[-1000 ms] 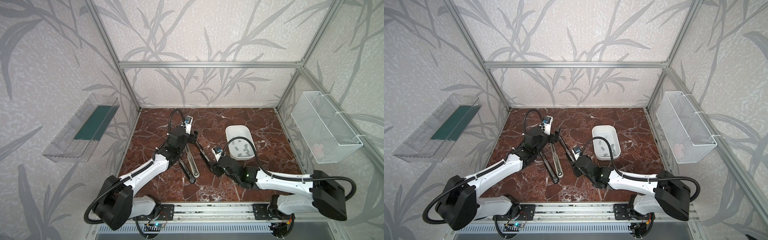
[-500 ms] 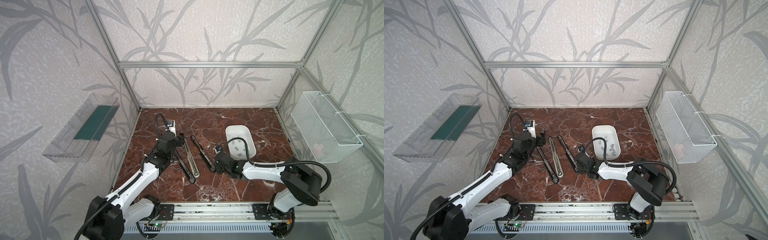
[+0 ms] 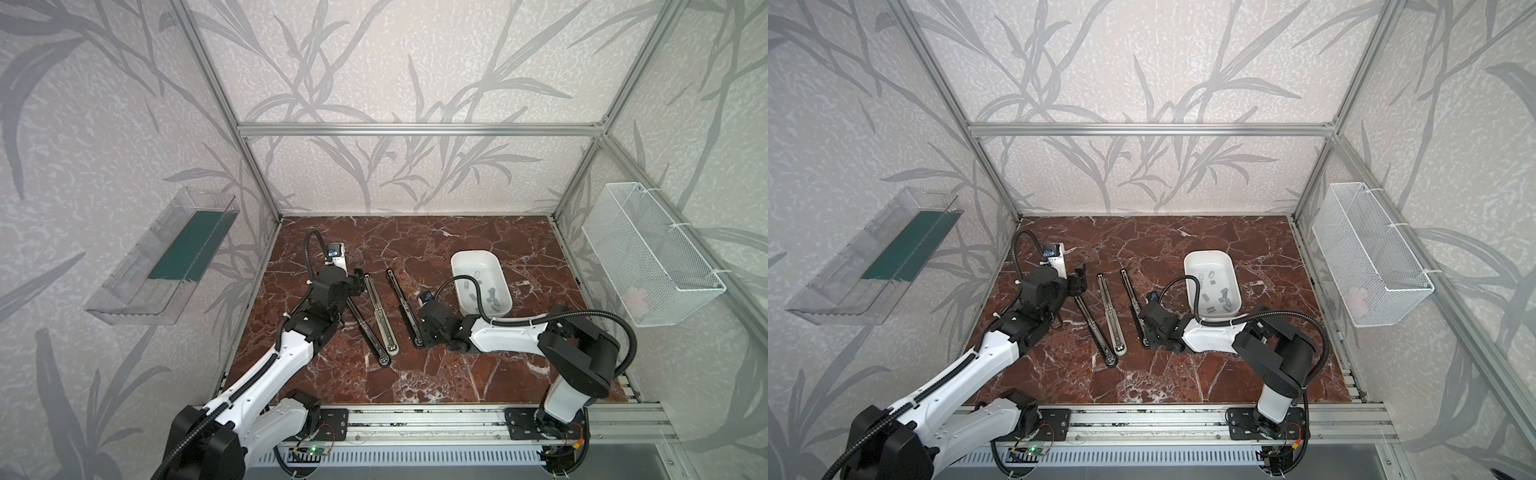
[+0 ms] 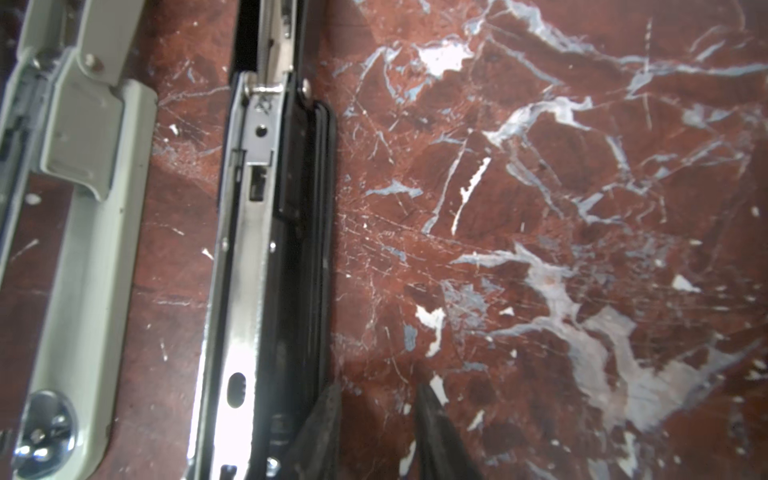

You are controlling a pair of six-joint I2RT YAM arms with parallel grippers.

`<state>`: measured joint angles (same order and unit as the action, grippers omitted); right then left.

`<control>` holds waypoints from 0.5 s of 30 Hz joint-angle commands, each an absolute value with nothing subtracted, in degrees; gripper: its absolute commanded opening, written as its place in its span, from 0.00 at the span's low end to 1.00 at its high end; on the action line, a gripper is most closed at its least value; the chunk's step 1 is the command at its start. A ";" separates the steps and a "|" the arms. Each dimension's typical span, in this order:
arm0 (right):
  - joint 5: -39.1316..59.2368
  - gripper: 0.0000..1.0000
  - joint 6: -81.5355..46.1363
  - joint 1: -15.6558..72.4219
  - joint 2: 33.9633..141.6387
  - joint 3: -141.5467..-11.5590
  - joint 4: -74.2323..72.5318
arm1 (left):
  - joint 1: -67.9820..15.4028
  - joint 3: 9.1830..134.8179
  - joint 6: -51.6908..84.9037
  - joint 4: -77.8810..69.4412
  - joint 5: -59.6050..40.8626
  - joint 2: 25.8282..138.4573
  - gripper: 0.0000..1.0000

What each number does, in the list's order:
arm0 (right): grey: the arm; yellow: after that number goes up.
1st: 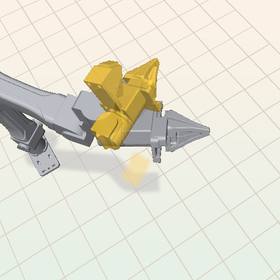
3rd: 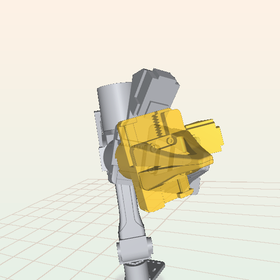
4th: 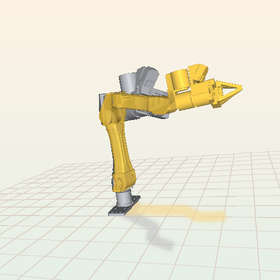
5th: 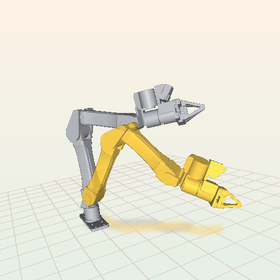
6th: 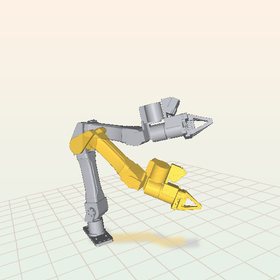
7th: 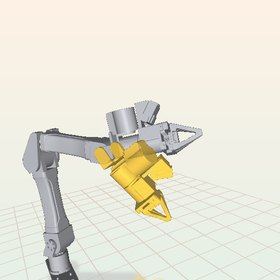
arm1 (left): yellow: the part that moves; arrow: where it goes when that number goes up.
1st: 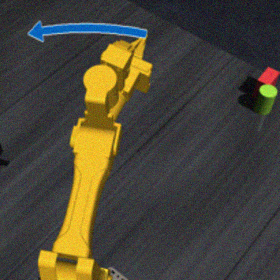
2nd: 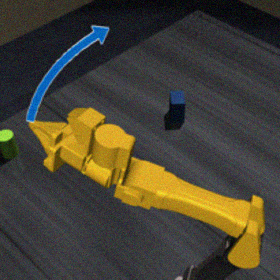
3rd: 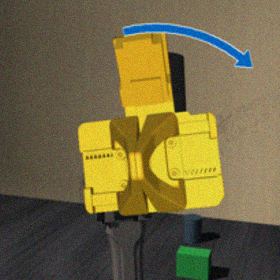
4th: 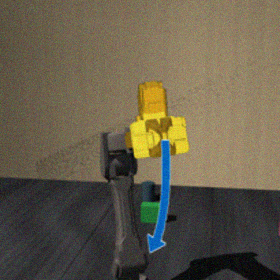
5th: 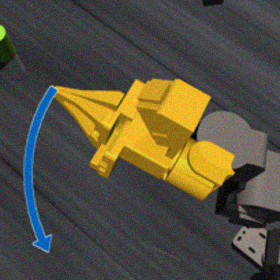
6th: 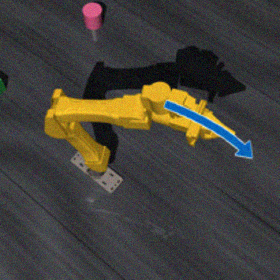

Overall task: Load the staples into the stapler
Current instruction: 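Move the right gripper over the white staple tray and lower into it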

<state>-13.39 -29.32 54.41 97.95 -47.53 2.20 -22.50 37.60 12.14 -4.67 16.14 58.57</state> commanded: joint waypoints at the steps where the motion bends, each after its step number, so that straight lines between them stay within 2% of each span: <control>1: -16.62 0.36 -29.01 53.69 91.58 -49.52 9.45 | -22.15 37.74 12.56 -3.75 15.84 57.79 0.73; 6: -22.13 0.42 -26.79 49.03 79.97 -51.52 15.50 | -21.82 37.68 10.37 -2.39 13.88 57.14 0.73; 8: -21.57 0.49 -26.93 43.77 77.69 -51.43 16.14 | -21.62 37.66 9.99 -1.44 12.94 57.22 0.73; 12: -16.00 0.57 -26.29 33.74 79.53 -53.39 16.11 | -21.49 38.64 9.66 0.29 9.62 57.13 0.73; 15: -17.23 0.59 -23.85 29.86 86.12 -59.58 20.74 | -21.53 39.29 9.48 1.37 7.65 56.87 0.73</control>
